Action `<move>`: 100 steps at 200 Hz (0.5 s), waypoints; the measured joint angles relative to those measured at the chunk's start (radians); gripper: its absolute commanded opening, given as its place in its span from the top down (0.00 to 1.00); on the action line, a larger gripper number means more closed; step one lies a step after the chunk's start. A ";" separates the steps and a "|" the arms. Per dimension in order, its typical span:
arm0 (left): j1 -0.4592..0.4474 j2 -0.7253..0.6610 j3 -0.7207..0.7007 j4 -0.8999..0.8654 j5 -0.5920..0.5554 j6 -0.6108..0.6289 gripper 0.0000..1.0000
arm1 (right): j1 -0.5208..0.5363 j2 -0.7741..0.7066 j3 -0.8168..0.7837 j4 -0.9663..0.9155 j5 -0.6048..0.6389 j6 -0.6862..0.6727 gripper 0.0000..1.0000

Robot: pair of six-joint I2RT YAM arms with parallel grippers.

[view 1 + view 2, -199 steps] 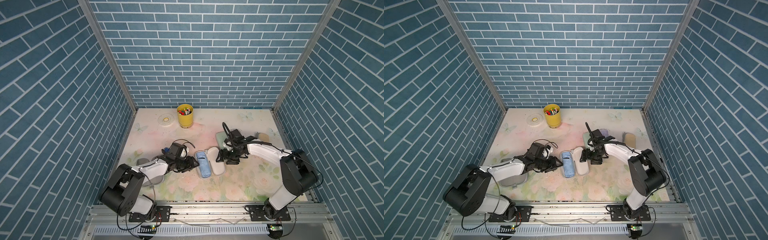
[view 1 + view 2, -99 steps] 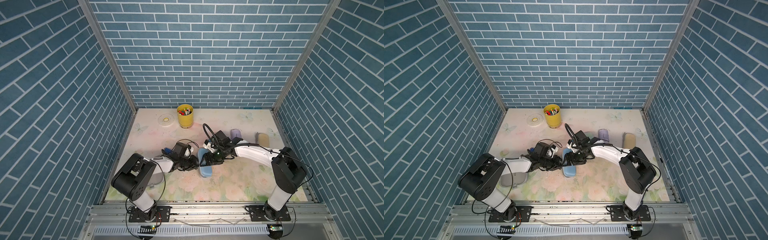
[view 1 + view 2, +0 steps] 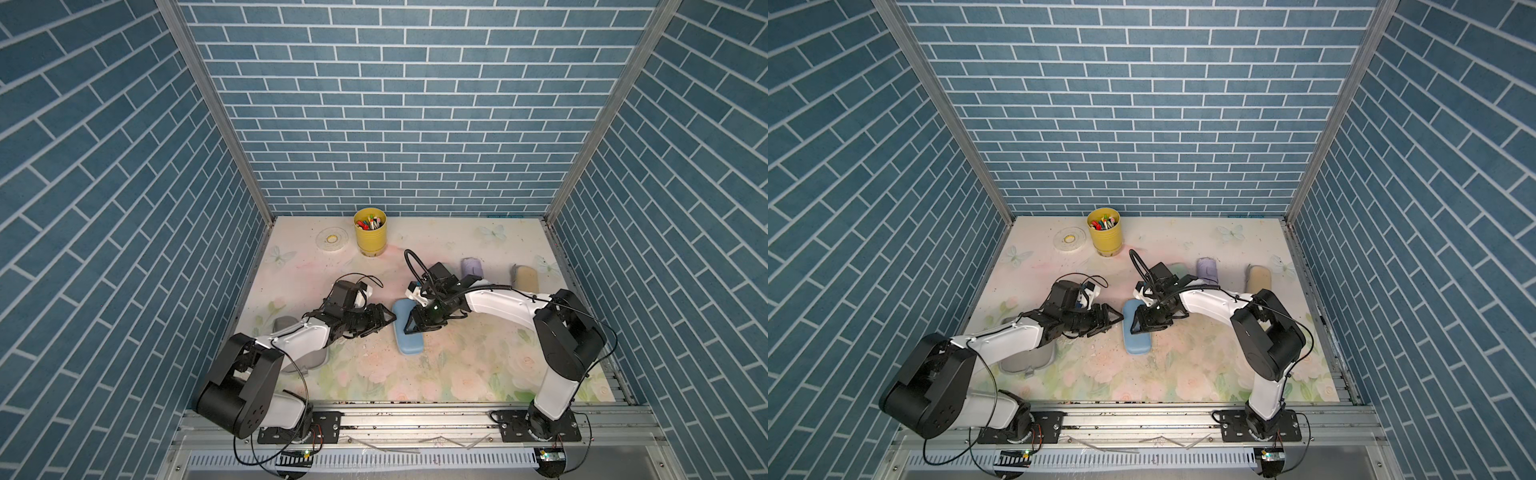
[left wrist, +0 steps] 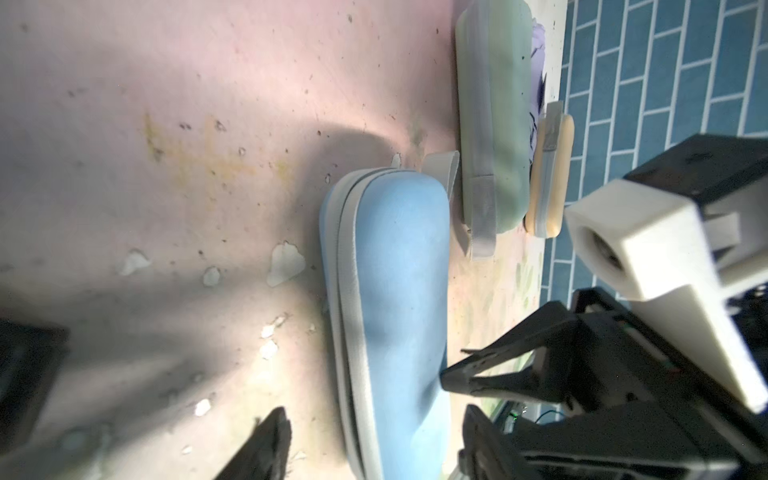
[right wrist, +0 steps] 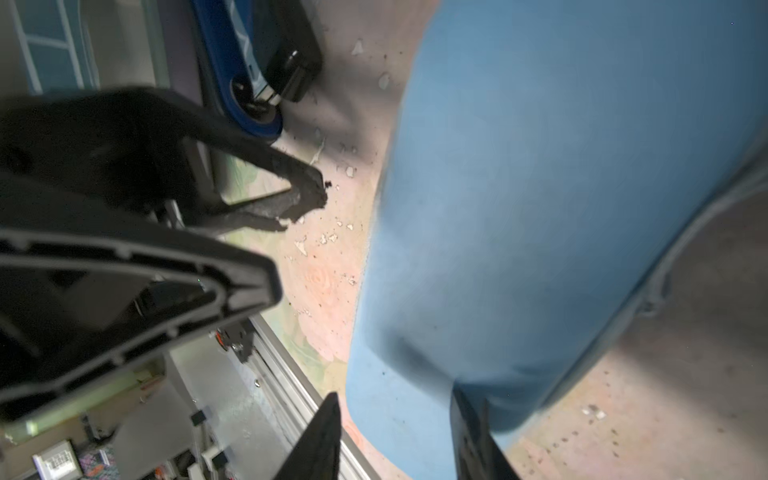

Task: Put umbrellas into zippered umbrella sleeves
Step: Close the umbrella sleeve at the center of the board, then pick up the umbrella sleeve at the center of the board.

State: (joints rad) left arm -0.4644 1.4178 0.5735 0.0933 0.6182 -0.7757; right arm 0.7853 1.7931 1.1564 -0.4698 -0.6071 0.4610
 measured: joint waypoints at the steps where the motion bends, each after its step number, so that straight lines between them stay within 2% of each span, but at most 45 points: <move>1: -0.002 0.002 0.001 0.000 0.000 0.000 0.26 | 0.000 0.000 0.000 0.000 0.000 0.002 0.69; 12: -0.037 0.046 0.019 0.002 -0.005 -0.001 0.29 | -0.002 0.001 -0.005 0.005 -0.004 0.010 0.69; 23: -0.059 0.095 0.034 0.002 -0.004 0.005 0.33 | -0.016 -0.005 -0.019 0.024 -0.020 0.016 0.65; 48: -0.064 0.139 0.050 -0.026 -0.004 0.027 0.39 | -0.072 -0.077 -0.112 0.072 -0.069 0.070 0.44; 66: -0.060 0.134 0.051 -0.036 -0.008 0.042 0.43 | -0.127 -0.119 -0.166 0.080 -0.081 0.081 0.36; 100: -0.050 0.137 0.051 -0.035 0.002 0.054 0.49 | -0.151 -0.087 -0.214 0.162 -0.095 0.119 0.32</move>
State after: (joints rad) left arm -0.5144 1.5551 0.6243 0.0578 0.6197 -0.7216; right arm 0.6338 1.7061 0.9421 -0.3080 -0.7021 0.5800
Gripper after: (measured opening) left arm 0.526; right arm 0.675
